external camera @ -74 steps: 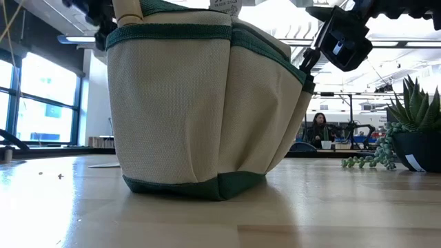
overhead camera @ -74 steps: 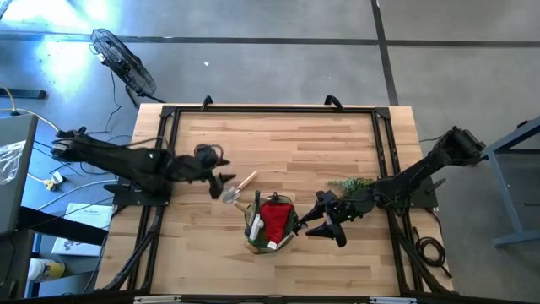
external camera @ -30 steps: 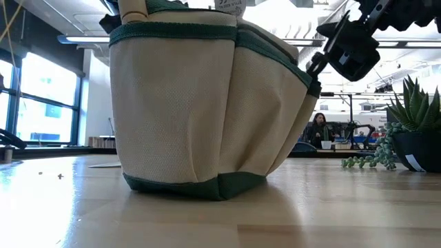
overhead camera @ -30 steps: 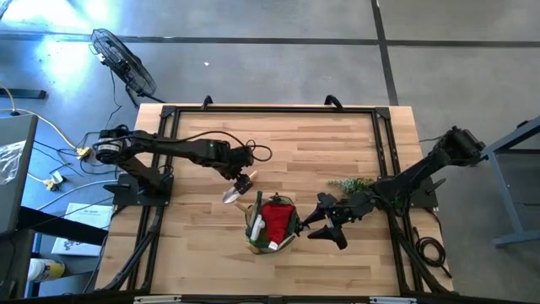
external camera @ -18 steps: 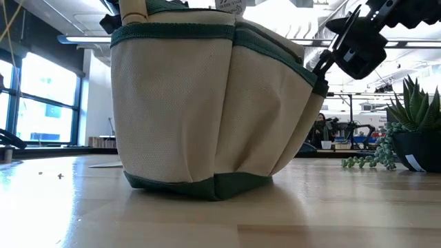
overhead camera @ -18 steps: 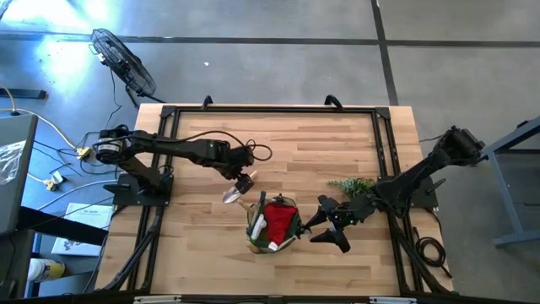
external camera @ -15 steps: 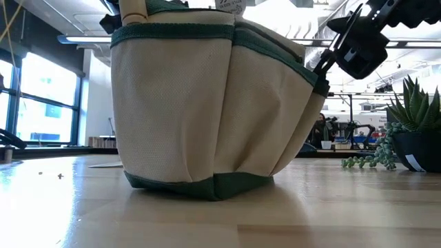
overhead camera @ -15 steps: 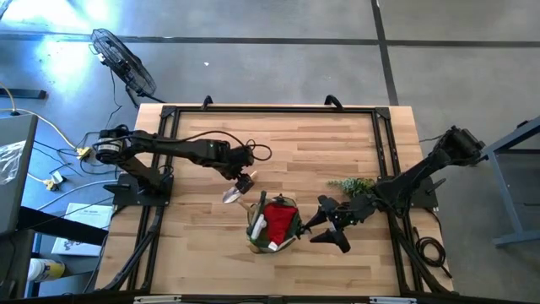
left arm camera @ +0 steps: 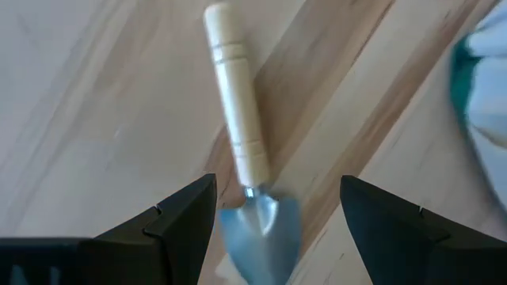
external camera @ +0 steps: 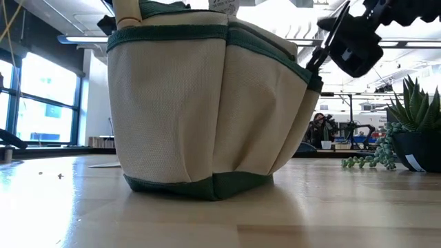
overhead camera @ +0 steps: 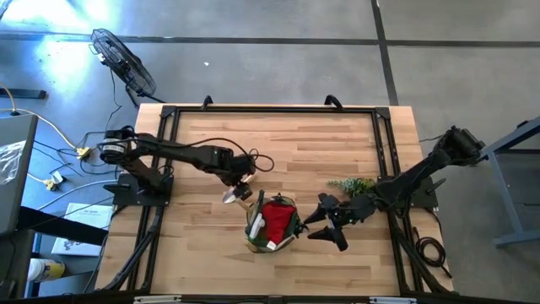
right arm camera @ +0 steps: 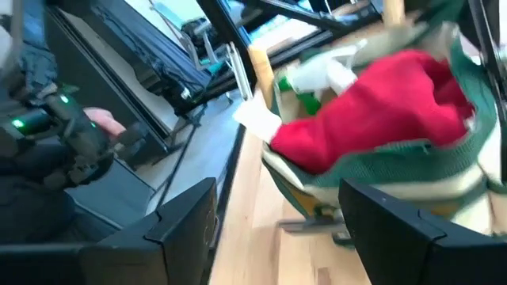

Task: Pick & Place Garden tools in Gardening bag
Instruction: Put the brown trowel into the gardening bag

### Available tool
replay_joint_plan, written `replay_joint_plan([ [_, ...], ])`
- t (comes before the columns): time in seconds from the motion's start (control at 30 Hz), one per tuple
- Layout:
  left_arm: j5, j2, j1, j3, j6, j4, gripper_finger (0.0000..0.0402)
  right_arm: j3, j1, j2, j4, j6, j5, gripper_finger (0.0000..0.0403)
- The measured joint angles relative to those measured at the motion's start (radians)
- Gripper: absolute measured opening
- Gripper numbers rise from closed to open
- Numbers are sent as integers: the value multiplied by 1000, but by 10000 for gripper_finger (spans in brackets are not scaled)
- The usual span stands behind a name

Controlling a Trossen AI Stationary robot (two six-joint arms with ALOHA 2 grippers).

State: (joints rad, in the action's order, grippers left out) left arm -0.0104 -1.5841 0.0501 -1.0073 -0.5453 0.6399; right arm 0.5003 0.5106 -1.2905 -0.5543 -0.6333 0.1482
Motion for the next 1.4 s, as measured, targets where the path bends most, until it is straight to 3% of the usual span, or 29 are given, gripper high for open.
replay_joint_plan([
  [0.43,0,-10,-14,-1,-12,-15,260,0,0,0,-99,86,-32,256],
  [0.73,-3,-89,-12,-2,-20,-63,260,0,3,0,-410,141,-261,256],
  [1.07,-17,-183,-11,-6,-21,-68,260,0,7,0,-315,132,-205,256],
  [1.4,-39,-187,-11,-4,-24,-68,249,0,8,0,-313,130,-203,256],
])
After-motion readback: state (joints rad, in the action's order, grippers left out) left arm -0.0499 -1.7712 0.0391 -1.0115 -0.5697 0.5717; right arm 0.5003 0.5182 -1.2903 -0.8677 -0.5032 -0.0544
